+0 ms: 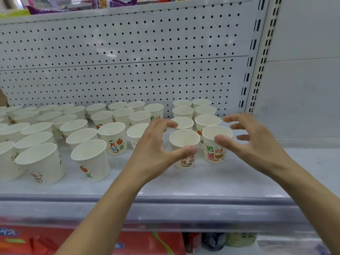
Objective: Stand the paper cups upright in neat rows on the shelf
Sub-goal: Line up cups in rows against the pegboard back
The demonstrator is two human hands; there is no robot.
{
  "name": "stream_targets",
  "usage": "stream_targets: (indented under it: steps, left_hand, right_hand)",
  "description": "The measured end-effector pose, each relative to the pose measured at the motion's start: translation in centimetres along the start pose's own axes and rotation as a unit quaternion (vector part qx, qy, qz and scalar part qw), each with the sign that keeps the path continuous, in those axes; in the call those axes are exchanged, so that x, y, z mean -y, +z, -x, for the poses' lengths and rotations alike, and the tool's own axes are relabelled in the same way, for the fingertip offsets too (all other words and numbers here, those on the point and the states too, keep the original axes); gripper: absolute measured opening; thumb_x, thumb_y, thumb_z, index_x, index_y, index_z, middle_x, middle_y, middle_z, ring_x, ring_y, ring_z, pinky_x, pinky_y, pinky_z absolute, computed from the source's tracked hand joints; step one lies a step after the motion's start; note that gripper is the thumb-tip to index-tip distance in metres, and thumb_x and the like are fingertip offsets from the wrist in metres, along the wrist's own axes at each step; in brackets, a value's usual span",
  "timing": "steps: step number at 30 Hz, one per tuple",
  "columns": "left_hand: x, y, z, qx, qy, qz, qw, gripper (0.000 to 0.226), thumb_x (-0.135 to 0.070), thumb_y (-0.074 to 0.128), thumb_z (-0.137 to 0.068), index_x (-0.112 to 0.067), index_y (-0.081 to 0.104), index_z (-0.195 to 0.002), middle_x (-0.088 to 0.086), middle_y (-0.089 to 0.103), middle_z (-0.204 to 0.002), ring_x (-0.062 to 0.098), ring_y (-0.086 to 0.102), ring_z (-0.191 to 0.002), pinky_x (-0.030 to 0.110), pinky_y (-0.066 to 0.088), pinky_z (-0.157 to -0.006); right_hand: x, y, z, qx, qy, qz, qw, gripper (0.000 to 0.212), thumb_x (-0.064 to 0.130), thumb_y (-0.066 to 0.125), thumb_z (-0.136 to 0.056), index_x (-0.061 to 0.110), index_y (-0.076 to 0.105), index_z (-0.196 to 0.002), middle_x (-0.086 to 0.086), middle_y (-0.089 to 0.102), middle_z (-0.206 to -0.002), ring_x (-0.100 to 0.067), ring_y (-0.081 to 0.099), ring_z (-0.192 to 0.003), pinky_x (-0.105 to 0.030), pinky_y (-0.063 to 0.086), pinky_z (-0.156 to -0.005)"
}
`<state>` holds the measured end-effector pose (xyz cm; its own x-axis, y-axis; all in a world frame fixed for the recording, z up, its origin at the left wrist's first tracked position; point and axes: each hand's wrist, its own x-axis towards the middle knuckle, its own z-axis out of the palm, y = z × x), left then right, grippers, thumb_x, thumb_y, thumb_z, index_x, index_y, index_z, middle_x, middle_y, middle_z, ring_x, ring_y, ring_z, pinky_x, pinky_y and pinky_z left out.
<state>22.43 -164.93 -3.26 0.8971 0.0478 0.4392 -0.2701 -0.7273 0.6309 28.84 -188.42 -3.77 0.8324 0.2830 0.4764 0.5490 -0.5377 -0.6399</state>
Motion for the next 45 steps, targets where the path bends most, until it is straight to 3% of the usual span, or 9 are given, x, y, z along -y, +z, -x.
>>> stream_targets:
  steps: [4, 8, 16, 24, 29, 36, 39, 42, 45]
  left_hand:
    - [-0.3, 0.6, -0.7, -0.029, -0.025, -0.017, 0.999, 0.077, -0.073, 0.068, -0.059, -0.032, 0.05, -0.121, -0.02, 0.048, -0.116, -0.003, 0.049, -0.099, 0.018, 0.042, -0.078]
    - [0.2, 0.7, -1.3, -0.01, -0.041, -0.008, 0.999, 0.066, -0.063, 0.075, -0.063, -0.033, 0.051, -0.117, -0.017, 0.053, -0.11, -0.008, 0.049, -0.095, 0.011, 0.039, -0.072]
    - [0.8, 0.1, -1.6, 0.011, -0.048, -0.001, 0.999, 0.066, -0.054, 0.077, -0.068, -0.033, 0.053, -0.126, -0.021, 0.056, -0.113, -0.005, 0.053, -0.1, 0.025, 0.049, -0.083]
    - [-0.2, -0.1, -0.7, -0.015, -0.035, -0.017, 0.999, 0.073, -0.055, 0.075, -0.07, -0.032, 0.048, -0.134, -0.017, 0.055, -0.128, 0.001, 0.052, -0.104, 0.029, 0.05, -0.088]
    - [0.3, -3.4, 1.8, -0.111, 0.031, -0.029, 0.993, 0.039, -0.045, 0.067, -0.081, -0.034, 0.058, -0.118, -0.022, 0.059, -0.113, -0.005, 0.051, -0.102, 0.006, 0.037, -0.078]
    - [4.9, -11.5, 5.6, -0.181, -0.01, -0.039, 0.983, 0.018, -0.033, 0.062, -0.09, -0.035, 0.067, -0.107, -0.02, 0.064, -0.105, -0.014, 0.051, -0.095, 0.001, 0.034, -0.071]
    - [6.8, -14.1, 7.3, -0.151, -0.035, -0.081, 0.985, 0.025, -0.021, 0.063, -0.088, -0.037, 0.066, -0.108, -0.03, 0.057, -0.107, -0.014, 0.045, -0.1, 0.005, 0.033, -0.083]
    - [8.0, -15.9, 8.2, -0.08, -0.025, -0.181, 0.98, 0.04, -0.012, 0.061, -0.08, -0.034, 0.064, -0.113, -0.033, 0.05, -0.107, 0.004, 0.042, -0.117, 0.029, 0.032, -0.103]
    - [8.7, -16.7, 8.2, -0.036, -0.004, -0.247, 0.968, 0.038, -0.013, 0.069, -0.078, -0.035, 0.067, -0.108, -0.026, 0.056, -0.107, 0.011, 0.042, -0.117, 0.04, 0.032, -0.096]
  right_hand:
    - [0.6, 1.4, -0.9, -0.016, 0.015, 0.075, 0.997, 0.08, 0.077, 0.058, -0.063, 0.031, 0.043, -0.126, 0.01, 0.047, -0.117, -0.011, 0.05, -0.106, -0.036, 0.047, -0.085]
    - [0.7, 1.8, -1.2, -0.005, 0.026, 0.08, 0.996, 0.072, 0.067, 0.063, -0.068, 0.029, 0.041, -0.125, 0.007, 0.053, -0.109, -0.014, 0.052, -0.103, -0.038, 0.049, -0.083]
    - [0.6, 1.6, -1.0, 0.016, 0.03, 0.029, 0.999, 0.062, 0.052, 0.066, -0.071, 0.032, 0.041, -0.124, 0.008, 0.055, -0.113, -0.01, 0.053, -0.101, -0.025, 0.042, -0.078]
    - [1.1, 1.8, -0.7, 0.01, 0.018, 0.056, 0.998, 0.068, 0.064, 0.059, -0.07, 0.031, 0.04, -0.127, 0.011, 0.052, -0.121, -0.009, 0.052, -0.106, -0.028, 0.044, -0.082]
    - [4.5, 2.5, -0.7, -0.083, -0.085, 0.069, 0.99, 0.047, 0.05, 0.057, -0.083, 0.024, 0.054, -0.121, 0.012, 0.052, -0.117, -0.013, 0.046, -0.115, -0.036, 0.04, -0.093]
    - [10.4, 7.6, -2.7, 0.022, -0.246, 0.179, 0.952, 0.03, 0.033, 0.063, -0.087, 0.024, 0.064, -0.115, 0.006, 0.061, -0.118, -0.018, 0.042, -0.118, -0.041, 0.031, -0.098]
    - [11.7, 9.9, -3.6, 0.068, -0.258, 0.258, 0.928, 0.036, 0.036, 0.058, -0.09, 0.03, 0.058, -0.125, 0.011, 0.055, -0.126, -0.014, 0.035, -0.123, -0.034, 0.021, -0.098]
    - [12.7, 11.3, -4.0, 0.077, -0.269, 0.308, 0.909, 0.032, 0.036, 0.058, -0.089, 0.03, 0.06, -0.12, 0.01, 0.057, -0.121, -0.017, 0.038, -0.121, -0.033, 0.023, -0.094]
    - [13.6, 11.7, -3.8, 0.058, -0.257, 0.309, 0.914, 0.017, 0.032, 0.061, -0.088, 0.028, 0.068, -0.103, 0.009, 0.062, -0.11, -0.019, 0.044, -0.113, -0.033, 0.025, -0.09]
